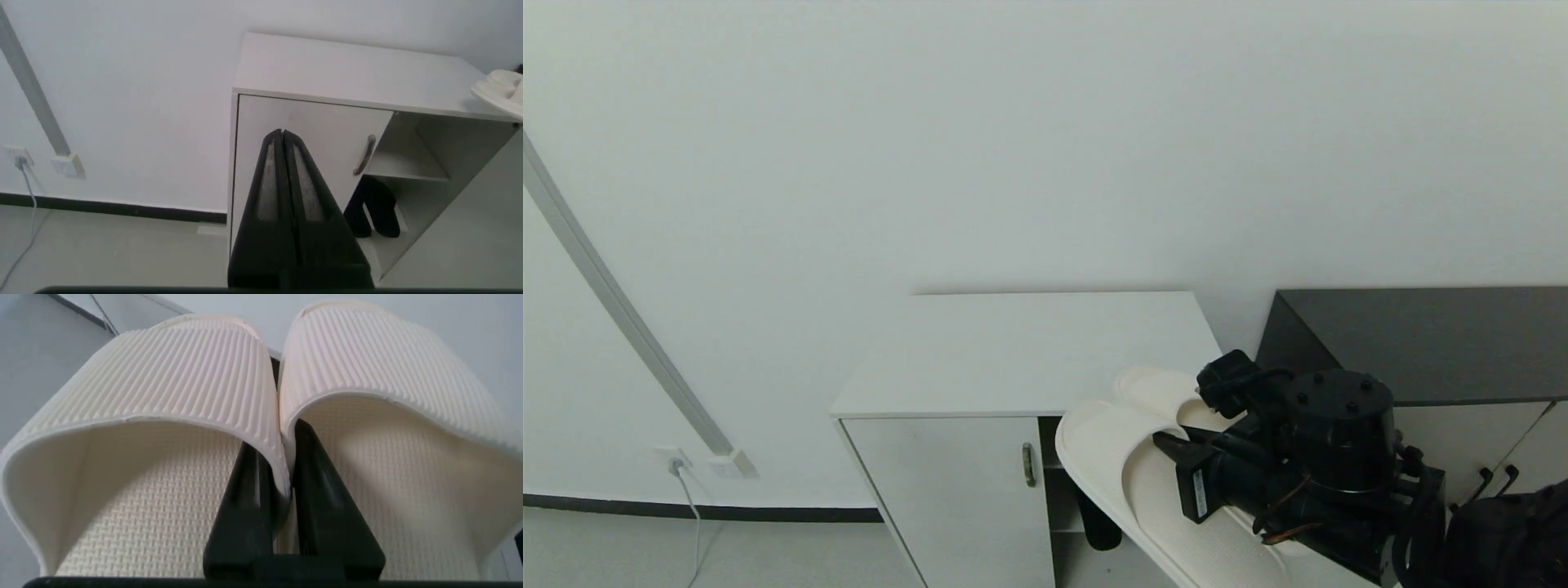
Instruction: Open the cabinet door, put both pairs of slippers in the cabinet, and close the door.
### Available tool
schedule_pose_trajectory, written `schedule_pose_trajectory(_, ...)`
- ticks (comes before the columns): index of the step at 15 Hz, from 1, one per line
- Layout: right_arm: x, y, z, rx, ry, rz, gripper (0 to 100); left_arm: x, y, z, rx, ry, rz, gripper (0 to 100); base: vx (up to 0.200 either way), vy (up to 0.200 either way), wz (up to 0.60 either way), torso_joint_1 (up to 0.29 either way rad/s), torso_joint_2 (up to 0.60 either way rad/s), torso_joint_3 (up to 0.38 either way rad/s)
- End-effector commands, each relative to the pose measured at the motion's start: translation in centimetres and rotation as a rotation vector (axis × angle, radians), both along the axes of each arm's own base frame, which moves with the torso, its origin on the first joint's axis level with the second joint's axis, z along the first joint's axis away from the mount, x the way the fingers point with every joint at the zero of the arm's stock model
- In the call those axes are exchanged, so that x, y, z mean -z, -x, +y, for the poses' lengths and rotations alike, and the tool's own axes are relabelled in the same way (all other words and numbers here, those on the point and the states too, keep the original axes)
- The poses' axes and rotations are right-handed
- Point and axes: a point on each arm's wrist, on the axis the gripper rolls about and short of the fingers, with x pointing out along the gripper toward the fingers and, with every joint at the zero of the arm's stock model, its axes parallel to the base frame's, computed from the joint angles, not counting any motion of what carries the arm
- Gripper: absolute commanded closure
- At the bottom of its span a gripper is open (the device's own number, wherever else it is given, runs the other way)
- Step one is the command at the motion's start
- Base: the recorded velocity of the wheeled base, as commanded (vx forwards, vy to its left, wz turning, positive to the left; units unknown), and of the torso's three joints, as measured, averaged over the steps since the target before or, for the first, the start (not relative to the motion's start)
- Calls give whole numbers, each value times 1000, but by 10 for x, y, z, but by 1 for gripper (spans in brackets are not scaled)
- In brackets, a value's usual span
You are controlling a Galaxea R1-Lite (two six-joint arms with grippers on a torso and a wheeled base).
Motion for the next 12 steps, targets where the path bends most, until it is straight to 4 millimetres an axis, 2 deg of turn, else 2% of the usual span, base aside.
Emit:
schedule_pose_trajectory(1,1,1,0,-4,3,3,100,0,0,0,0,0,2,100,0,0,0,0,0,0)
schedule_pose_trajectory(12,1,10,0,-24,-10,-10,100,0,0,0,1,8,1,100,0,0,0,0,0,0)
